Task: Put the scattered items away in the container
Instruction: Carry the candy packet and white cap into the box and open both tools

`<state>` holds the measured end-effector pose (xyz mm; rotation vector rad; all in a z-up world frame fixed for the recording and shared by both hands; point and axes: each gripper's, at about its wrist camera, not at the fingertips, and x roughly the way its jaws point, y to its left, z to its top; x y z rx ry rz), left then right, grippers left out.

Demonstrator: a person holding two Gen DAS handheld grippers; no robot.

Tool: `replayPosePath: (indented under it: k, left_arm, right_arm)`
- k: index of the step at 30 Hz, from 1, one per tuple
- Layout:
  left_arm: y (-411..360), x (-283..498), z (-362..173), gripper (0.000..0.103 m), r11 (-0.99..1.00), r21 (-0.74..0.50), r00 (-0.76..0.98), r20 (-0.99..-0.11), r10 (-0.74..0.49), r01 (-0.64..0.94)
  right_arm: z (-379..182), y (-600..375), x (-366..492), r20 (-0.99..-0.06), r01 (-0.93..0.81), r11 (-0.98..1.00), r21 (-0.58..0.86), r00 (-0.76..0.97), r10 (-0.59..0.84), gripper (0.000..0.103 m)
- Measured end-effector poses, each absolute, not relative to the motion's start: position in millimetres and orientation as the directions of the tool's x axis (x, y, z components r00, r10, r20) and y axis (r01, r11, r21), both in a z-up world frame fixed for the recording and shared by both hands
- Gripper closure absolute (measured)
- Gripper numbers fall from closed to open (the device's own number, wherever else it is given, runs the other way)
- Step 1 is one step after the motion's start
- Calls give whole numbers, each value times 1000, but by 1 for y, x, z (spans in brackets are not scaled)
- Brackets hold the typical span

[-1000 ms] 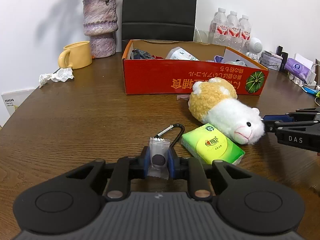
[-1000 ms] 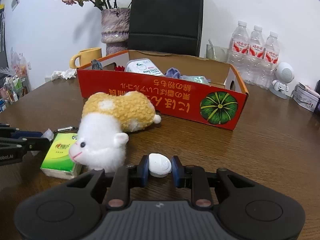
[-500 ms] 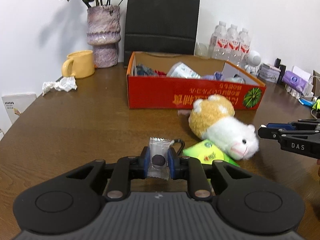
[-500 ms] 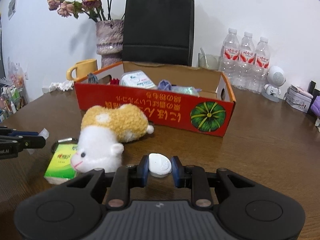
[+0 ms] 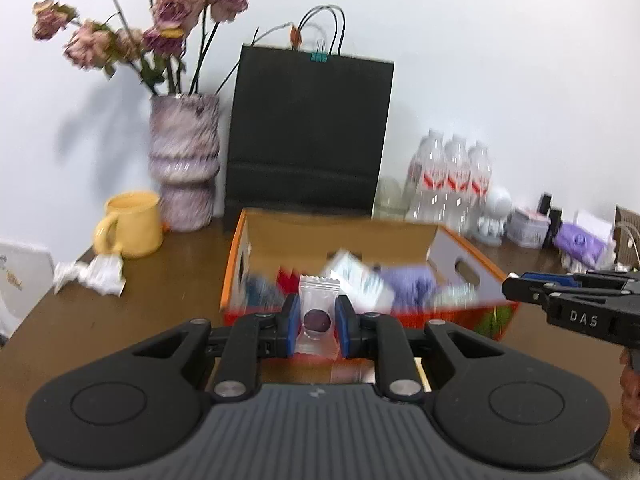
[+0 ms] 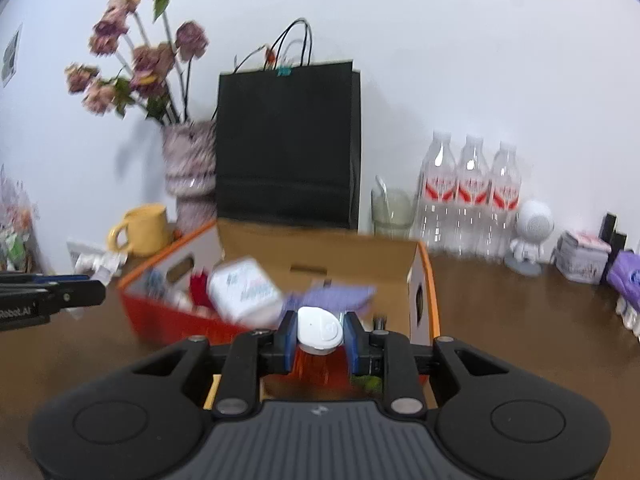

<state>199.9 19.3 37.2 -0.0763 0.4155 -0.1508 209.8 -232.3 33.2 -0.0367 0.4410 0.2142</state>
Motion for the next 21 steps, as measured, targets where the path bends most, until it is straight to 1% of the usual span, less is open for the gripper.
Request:
replayPosePath:
  k: [4,13,15,21]
  left_arm:
    - [16,236,41,83,984,-116,910,-378,-169,135]
    - [17,309,24,83,981,-151,906,-385,-174,124]
    - [19,322,17,83,979,-167,899,-400,-178,120]
    - [20,337,3,83,981,-154,877,-447,-173,115]
  right_arm:
    - [41,-231,244,-407,-194,981,26,894,187,80]
    - [21,-230,318,-433,-168,983,73,883,183,80]
    - [14,-229,329,-448,-173,982,74,874,188,80]
    - [-3,-224,353,-493,-172,984,40,853,169,80]
